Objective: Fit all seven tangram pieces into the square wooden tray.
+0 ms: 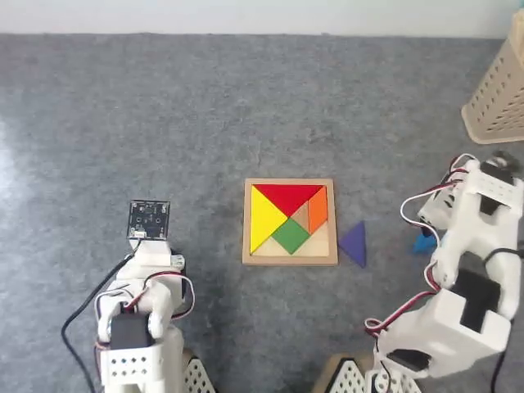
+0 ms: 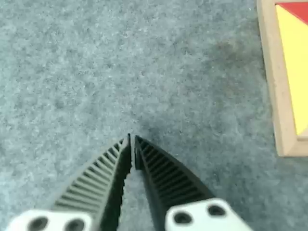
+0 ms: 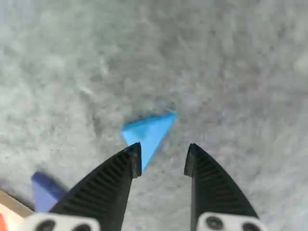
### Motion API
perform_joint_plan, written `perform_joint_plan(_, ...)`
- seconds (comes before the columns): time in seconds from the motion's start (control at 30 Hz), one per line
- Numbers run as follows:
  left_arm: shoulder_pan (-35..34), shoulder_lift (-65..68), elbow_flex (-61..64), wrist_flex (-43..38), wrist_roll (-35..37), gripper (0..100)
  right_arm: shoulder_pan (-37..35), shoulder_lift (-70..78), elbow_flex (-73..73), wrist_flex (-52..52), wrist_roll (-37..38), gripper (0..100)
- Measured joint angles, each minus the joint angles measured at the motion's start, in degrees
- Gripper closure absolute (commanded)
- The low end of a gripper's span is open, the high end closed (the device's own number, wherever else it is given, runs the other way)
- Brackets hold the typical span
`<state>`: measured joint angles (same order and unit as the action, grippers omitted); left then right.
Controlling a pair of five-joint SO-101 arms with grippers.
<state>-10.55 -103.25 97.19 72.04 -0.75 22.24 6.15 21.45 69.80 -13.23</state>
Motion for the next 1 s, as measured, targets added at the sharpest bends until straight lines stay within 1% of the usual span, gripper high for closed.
perform_joint_plan(0.07,0.0,0.0,0.0,0.0,0.0,99,0.0,0.0,-0.1,-0.4,7.9,83.9)
perform_joint_plan(0.13,0.0,0.0,0.0,0.0,0.0,99,0.0,0.0,-1.1,-0.4,19.4,83.8)
perform_joint_plan(0.2,0.0,0.0,0.0,0.0,0.0,99,0.0,0.0,-3.1,1.0,33.6,83.7)
perform_joint_plan(0.3,0.0,0.0,0.0,0.0,0.0,99,-1.1,0.0,-6.0,8.4,56.5,83.6)
perform_joint_plan(0.37,0.0,0.0,0.0,0.0,0.0,99,-1.8,0.0,-8.1,13.9,69.5,83.6)
perform_joint_plan(0.4,0.0,0.0,0.0,0.0,0.0,99,-1.9,0.0,-9.3,16.0,74.5,83.6)
perform_joint_plan(0.47,0.0,0.0,0.0,0.0,0.0,99,-2.0,0.0,-11.5,17.6,79.6,83.5)
perform_joint_plan(0.57,0.0,0.0,0.0,0.0,0.0,99,-2.0,0.0,-13.3,18.3,83.5,83.2)
perform_joint_plan(0.67,0.0,0.0,0.0,0.0,0.0,99,-2.0,0.0,-13.3,18.5,88.7,79.1)
perform_joint_plan(0.73,0.0,0.0,0.0,0.0,0.0,99,-1.6,0.0,-13.3,18.5,93.5,77.3)
perform_joint_plan(0.83,0.0,0.0,0.0,0.0,0.0,99,0.7,0.0,-12.6,18.2,101.3,78.1)
perform_joint_plan(0.9,0.0,0.0,0.0,0.0,0.0,99,1.5,0.0,-10.6,15.3,103.2,78.0)
perform_joint_plan(1.0,0.0,0.0,0.0,0.0,0.0,99,1.6,0.0,-6.0,8.3,103.5,77.9)
